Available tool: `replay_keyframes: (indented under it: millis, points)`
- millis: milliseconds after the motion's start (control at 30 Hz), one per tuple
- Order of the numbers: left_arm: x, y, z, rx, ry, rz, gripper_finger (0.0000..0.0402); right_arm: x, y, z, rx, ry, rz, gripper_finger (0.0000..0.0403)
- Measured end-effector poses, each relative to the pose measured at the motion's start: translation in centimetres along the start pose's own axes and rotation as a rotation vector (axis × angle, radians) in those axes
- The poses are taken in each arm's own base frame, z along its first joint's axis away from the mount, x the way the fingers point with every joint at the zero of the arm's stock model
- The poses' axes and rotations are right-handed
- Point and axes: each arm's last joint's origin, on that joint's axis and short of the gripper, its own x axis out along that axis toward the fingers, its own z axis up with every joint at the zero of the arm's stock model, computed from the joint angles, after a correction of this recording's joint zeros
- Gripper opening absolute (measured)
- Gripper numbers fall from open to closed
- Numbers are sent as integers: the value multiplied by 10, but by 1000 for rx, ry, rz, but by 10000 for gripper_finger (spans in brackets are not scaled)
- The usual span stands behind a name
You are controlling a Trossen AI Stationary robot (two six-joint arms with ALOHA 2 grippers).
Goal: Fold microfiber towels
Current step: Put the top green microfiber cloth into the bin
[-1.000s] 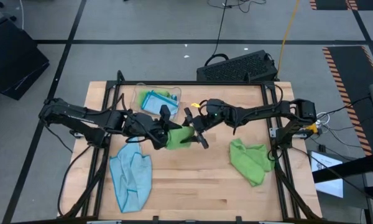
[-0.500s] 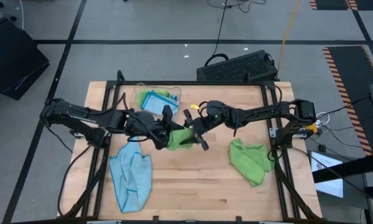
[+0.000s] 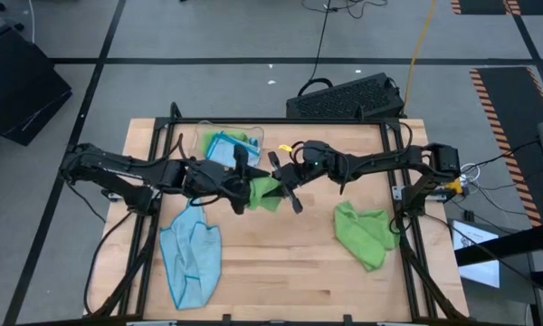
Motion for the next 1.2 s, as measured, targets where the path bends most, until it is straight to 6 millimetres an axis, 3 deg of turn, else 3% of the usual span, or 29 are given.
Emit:
replay_keyframes:
  millis: [100, 300, 433, 667, 767, 1000, 1200]
  points:
    - [-2, 0, -2, -92, 61, 34, 130, -2, -4, -2, 4, 7, -12, 9]
    - [-28, 2, -3, -196, 118, 57, 203, -10, -16, -5, 15, 22, -49, 8]
    - [-54, 8, -11, -318, 163, 53, 219, -18, -27, -6, 23, 29, -114, 8]
    - [-87, 15, -32, -680, 262, 104, 213, -27, -44, -8, -20, 78, -447, 8]
    - [-85, 5, -40, -787, 293, 110, 208, -28, -47, -6, -46, 78, -522, 8]
    - [-57, -43, -70, -986, 321, 133, 209, -32, -45, 7, -67, 7, -539, 8]
    - [-36, -72, -84, -1101, 69, 166, 255, -39, -34, 13, -43, -98, -509, 8]
